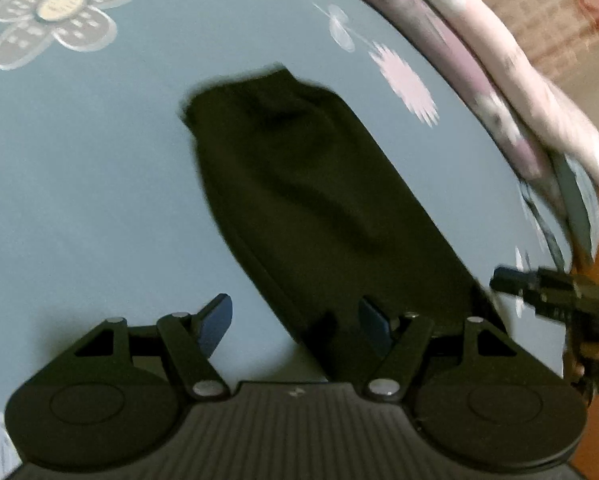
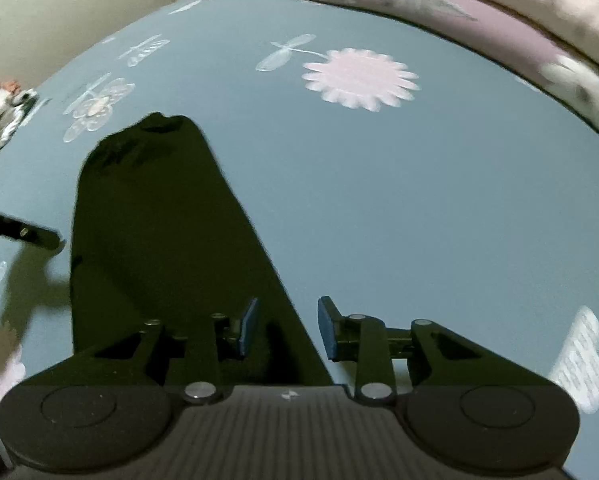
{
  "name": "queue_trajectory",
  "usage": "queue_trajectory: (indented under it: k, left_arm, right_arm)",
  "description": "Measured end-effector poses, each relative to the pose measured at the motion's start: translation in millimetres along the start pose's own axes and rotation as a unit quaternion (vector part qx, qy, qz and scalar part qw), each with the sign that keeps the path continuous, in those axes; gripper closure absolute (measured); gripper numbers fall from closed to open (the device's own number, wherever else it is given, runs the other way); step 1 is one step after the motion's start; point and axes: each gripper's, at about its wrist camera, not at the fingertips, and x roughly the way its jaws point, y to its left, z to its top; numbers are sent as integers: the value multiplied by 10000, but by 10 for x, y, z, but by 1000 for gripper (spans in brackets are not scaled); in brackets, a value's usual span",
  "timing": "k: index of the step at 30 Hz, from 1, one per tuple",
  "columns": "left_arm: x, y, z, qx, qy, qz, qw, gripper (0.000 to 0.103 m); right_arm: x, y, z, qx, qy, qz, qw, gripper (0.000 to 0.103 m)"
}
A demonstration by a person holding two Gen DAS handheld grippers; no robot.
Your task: Fold clothes
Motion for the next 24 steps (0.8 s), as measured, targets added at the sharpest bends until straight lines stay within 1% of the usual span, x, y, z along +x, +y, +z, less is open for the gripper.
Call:
queue_trajectory:
  k: [3, 6, 10, 11, 14, 16, 17, 18, 19, 20, 21, 22, 24]
  left_arm:
    - [16, 186, 166, -199, -181, 23, 9996, 33]
    - [67, 317, 307, -411, -368, -120, 9984, 33]
    - [128, 397, 464, -516, -663, -288, 9960, 33]
    - [148, 405, 506, -516, -721, -337, 9955, 33]
    - [199, 435, 580, -441, -869, -435, 9943, 33]
    - [226, 442, 605, -364, -963, -498, 9934, 36]
    - [234, 425, 608, -272, -1005, -473, 9934, 36]
    - [242, 407, 612, -181, -1047, -449, 9933, 42]
    - [250, 389, 615, -89, -1086, -409, 9932, 58]
    - [255, 364, 615, 3, -1115, -292, 9933, 70]
    - [260, 341, 615, 86, -1142, -185, 9932, 89]
    - [265, 325, 620, 122, -1166, -146, 9930, 93]
    - [226, 292, 637, 199, -1256, -228, 9916, 94]
  right_arm:
    - [292, 99, 303, -137, 36, 195, 9997, 66]
    - [583, 197, 606, -267, 67, 389, 9989, 66]
    - [934, 262, 986, -127, -3, 696, 9975, 66]
    - [1040, 295, 1078, -121, 34, 800, 9967, 66]
    - [1235, 417, 1215, -319, 157, 965, 9947, 66]
    - [1266, 456, 1240, -400, 178, 1004, 9940, 67]
    - [1261, 466, 1246, -420, 174, 1023, 9937, 70]
    - [1263, 472, 1250, -433, 170, 1045, 9934, 84]
    - [1265, 467, 1239, -401, 168, 1060, 9934, 90]
    - [1268, 462, 1229, -368, 165, 1075, 9934, 96]
    - [1267, 457, 1219, -336, 155, 1084, 9934, 98]
    - [1242, 454, 1213, -305, 80, 1049, 9940, 98]
    - [1191, 447, 1203, -248, -69, 977, 9949, 99]
